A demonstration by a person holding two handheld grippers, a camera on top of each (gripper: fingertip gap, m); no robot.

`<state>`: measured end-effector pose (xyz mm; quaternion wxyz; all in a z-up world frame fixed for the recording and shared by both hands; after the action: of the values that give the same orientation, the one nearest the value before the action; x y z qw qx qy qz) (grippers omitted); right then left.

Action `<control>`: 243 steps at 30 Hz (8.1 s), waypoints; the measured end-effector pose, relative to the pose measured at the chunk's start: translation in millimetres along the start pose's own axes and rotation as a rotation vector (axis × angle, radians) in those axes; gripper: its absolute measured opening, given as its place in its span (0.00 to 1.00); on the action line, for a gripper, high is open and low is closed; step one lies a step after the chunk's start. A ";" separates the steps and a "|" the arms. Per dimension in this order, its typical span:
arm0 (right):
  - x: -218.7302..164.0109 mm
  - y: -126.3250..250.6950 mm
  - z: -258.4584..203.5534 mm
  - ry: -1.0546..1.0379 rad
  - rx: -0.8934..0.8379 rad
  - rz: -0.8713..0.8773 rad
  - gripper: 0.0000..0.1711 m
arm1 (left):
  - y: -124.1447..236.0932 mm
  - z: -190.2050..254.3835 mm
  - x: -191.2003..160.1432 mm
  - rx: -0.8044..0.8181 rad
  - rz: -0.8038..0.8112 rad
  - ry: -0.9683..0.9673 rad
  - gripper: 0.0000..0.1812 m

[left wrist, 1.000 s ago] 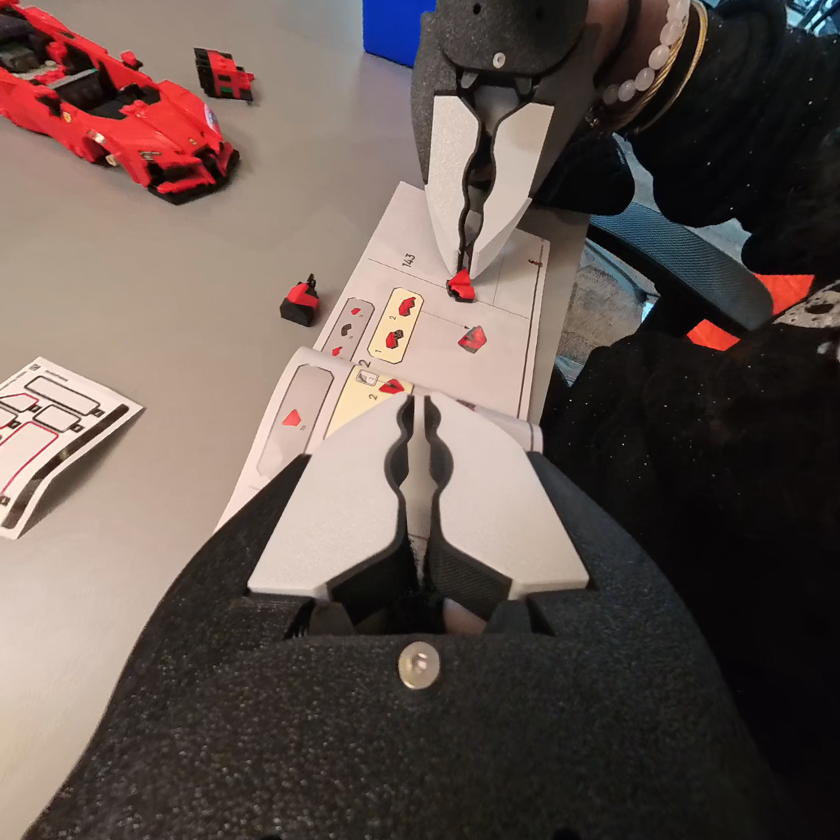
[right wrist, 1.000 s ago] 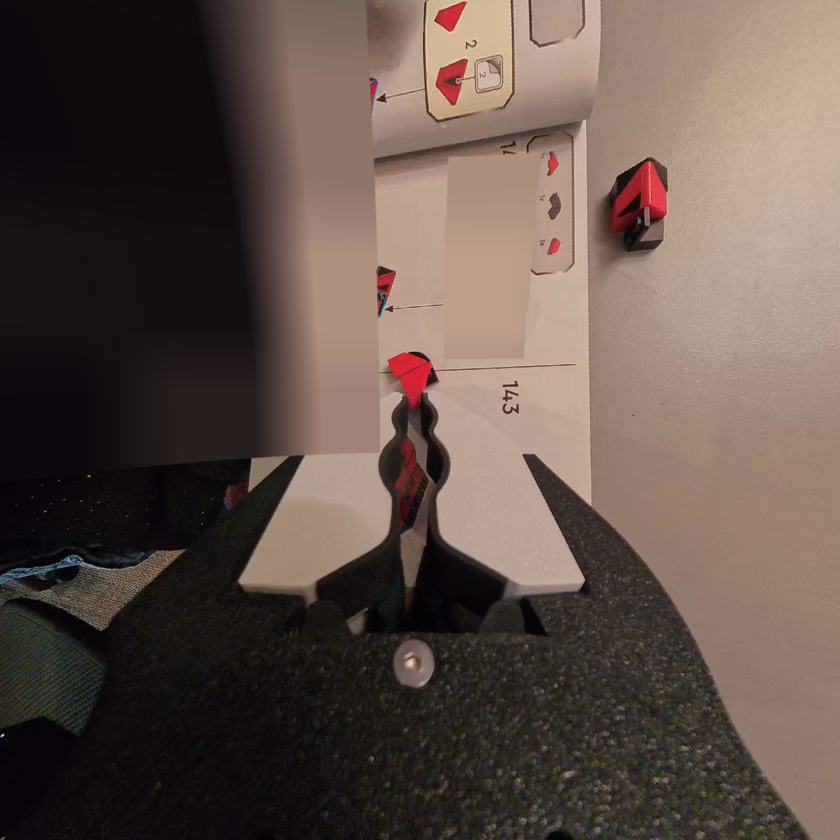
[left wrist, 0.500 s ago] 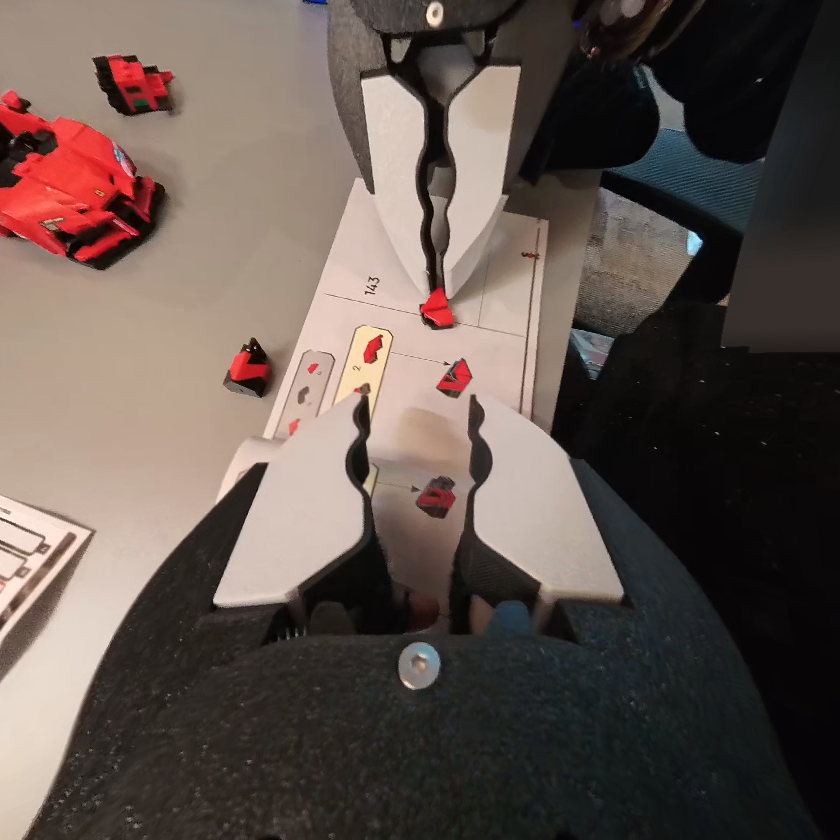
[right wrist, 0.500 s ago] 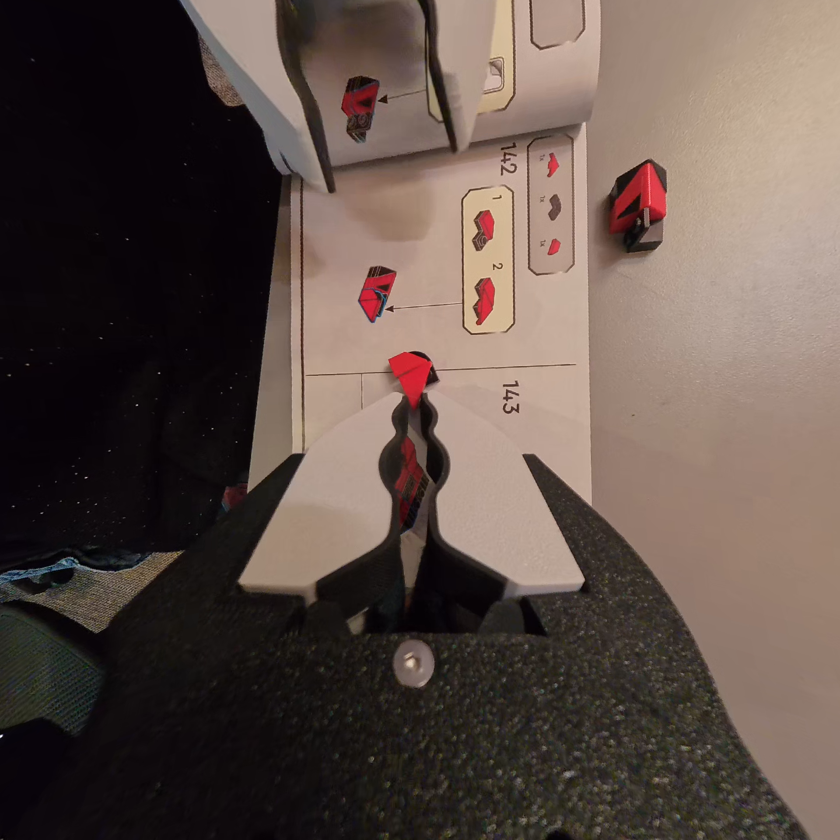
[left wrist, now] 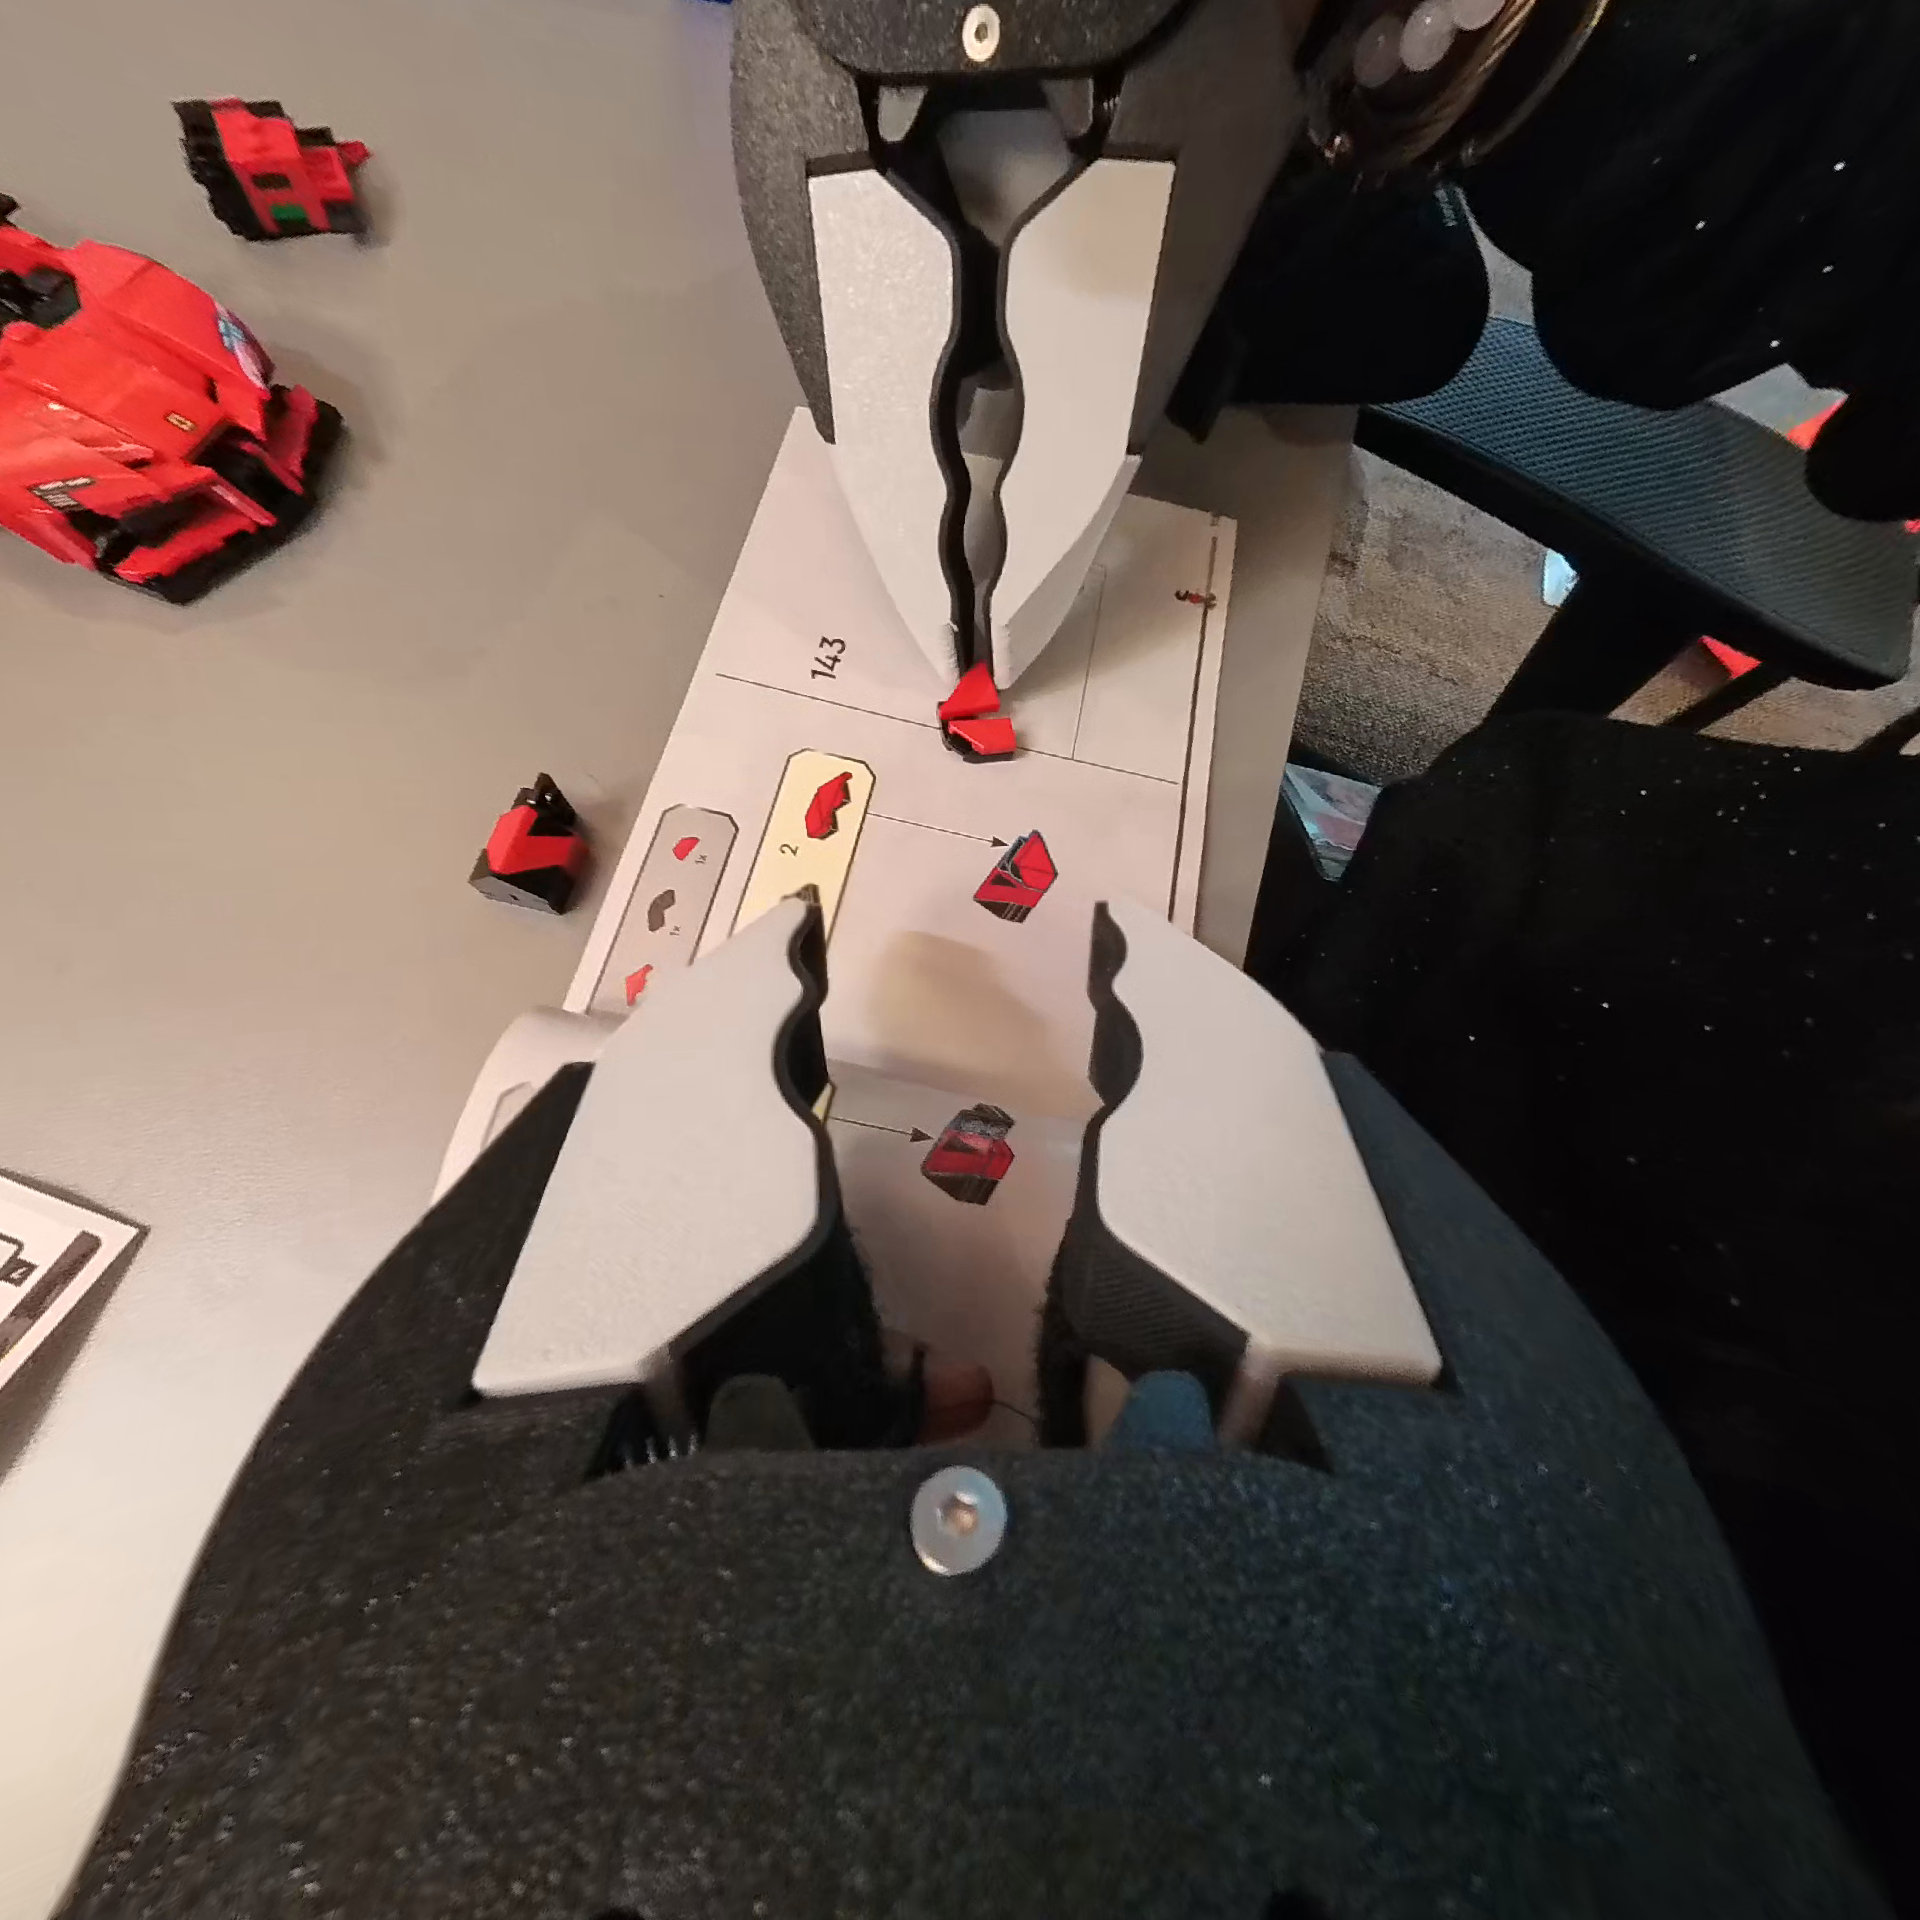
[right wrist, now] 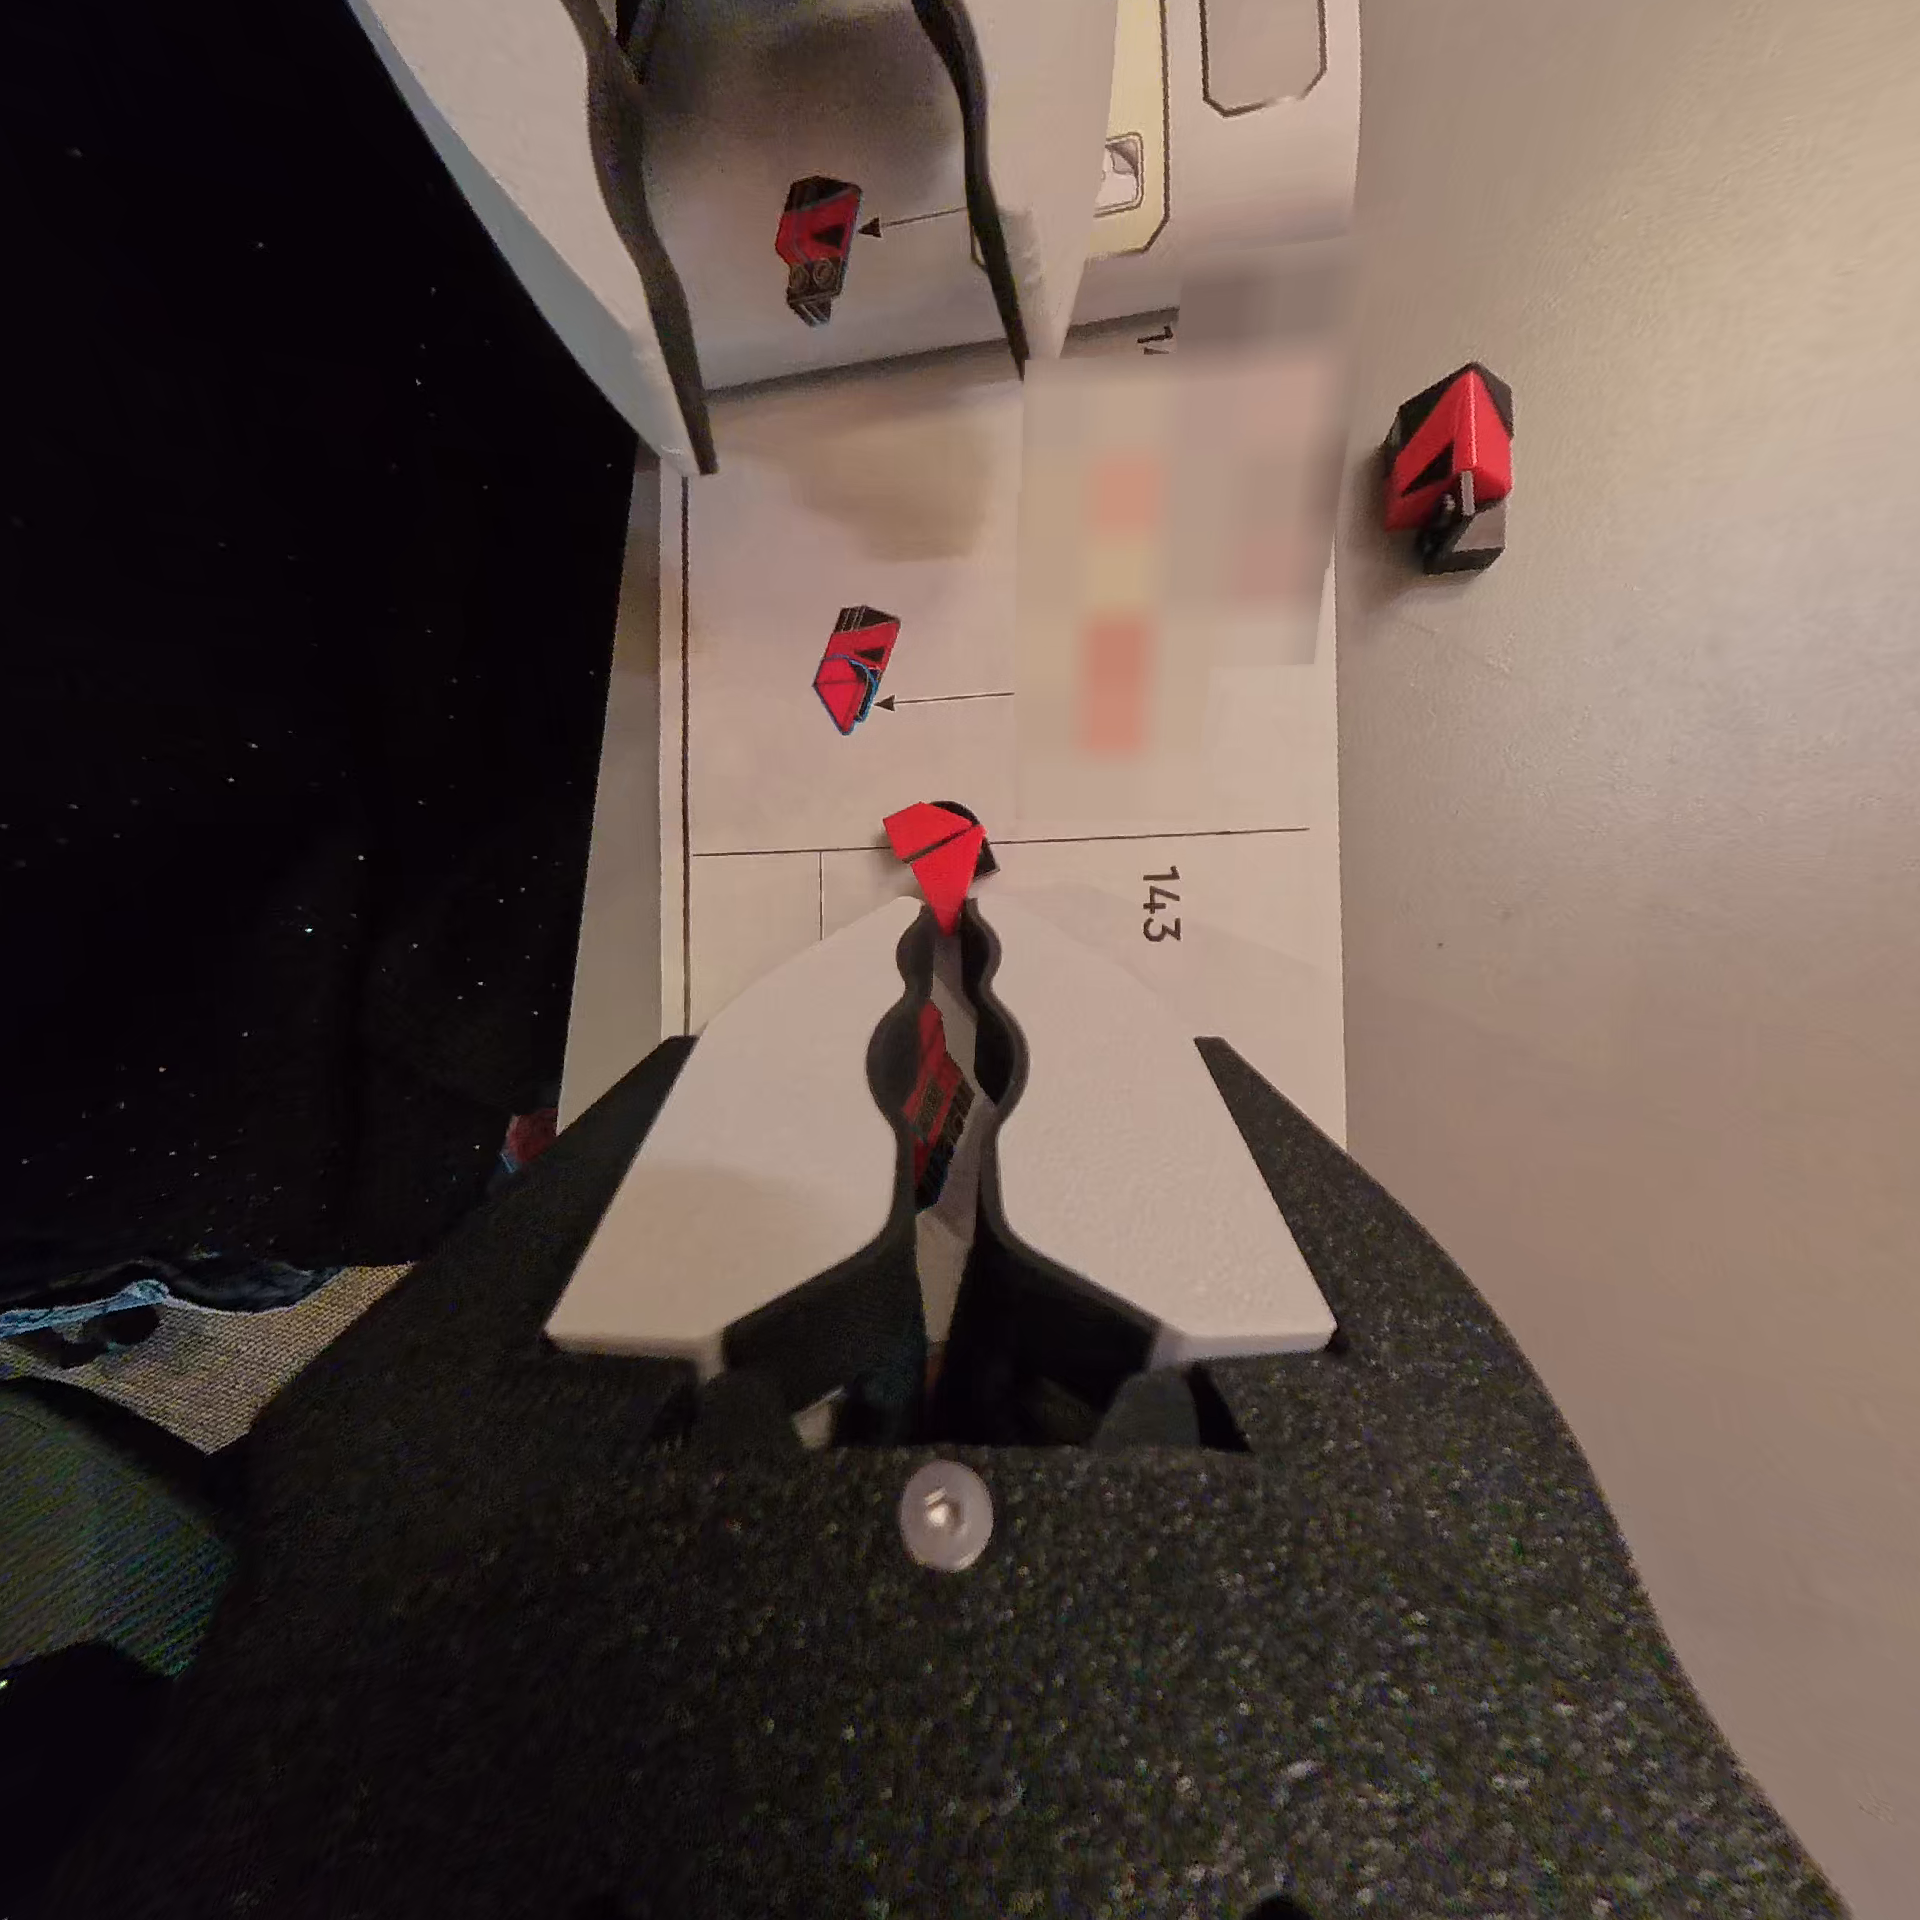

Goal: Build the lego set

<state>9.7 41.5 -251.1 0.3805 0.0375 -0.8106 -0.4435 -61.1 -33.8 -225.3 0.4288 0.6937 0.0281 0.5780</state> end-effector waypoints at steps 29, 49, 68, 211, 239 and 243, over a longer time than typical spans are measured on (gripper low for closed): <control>0.2 0.1 0.1 -0.003 -0.002 0.000 0.03 | 1.3 -3.8 -3.1 0.020 -0.004 0.015 0.23; 1.0 1.2 -0.8 -0.070 -0.014 0.001 0.03 | 0.4 -1.7 -2.3 0.020 0.002 0.012 0.22; 1.2 2.2 -0.8 -0.090 -0.015 0.024 0.03 | -3.3 2.0 1.2 0.004 0.009 0.003 0.19; -2.9 -1.4 3.0 -1.048 0.094 0.772 0.02 | -17.0 -2.0 9.4 -0.078 0.024 -0.023 0.08; 2.3 -0.1 -2.9 -0.774 -0.307 0.596 0.03 | -56.3 4.9 10.9 -0.053 -0.118 -0.099 0.05; 2.4 -0.8 -3.9 -0.737 -0.383 0.581 0.04 | -57.1 5.3 10.4 -0.058 -0.118 -0.099 0.04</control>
<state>10.4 37.4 -249.1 0.1768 -0.4191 -0.7722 -0.4437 -27.2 4.7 -252.8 0.4831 0.7058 0.0310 0.5172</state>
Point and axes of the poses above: each gripper's, where its closed fingertips meet, y back along the fingers, x out of its top, z = x × y across the jaws, the point moved 3 cm from there along y, back along the fingers, and after that the axes turned 7 degrees about x, right-handed, at the moved point
